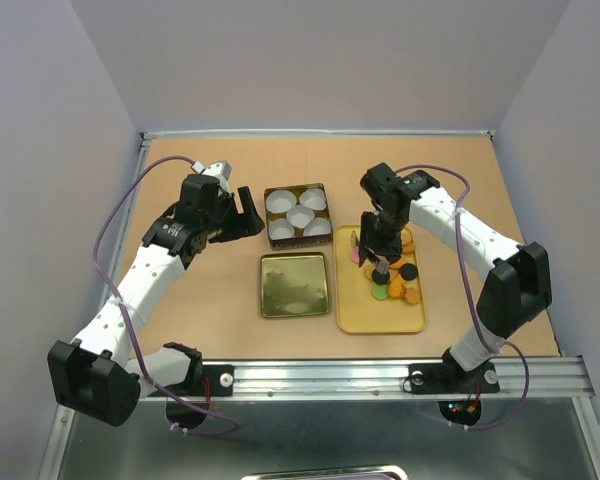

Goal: Pack the cookies

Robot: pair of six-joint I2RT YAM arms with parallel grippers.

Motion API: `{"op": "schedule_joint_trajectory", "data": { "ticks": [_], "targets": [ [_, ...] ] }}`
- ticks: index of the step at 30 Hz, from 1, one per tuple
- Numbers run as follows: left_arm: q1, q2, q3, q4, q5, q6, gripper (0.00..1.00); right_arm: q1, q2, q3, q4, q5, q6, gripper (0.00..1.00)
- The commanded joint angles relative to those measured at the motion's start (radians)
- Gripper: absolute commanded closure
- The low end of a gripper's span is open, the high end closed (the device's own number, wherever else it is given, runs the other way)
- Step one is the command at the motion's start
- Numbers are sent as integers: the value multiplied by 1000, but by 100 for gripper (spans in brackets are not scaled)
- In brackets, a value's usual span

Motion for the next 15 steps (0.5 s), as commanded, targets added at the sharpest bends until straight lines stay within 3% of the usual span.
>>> {"op": "schedule_joint_trajectory", "data": {
  "ticks": [1, 15],
  "targets": [
    [2, -45, 16, 27, 2, 10, 16, 5, -27, -12, -9, 5, -12, 48],
    [2, -68, 19, 1, -11, 10, 16, 25, -12, -54, 36, -39, -11, 47]
  ]
}}
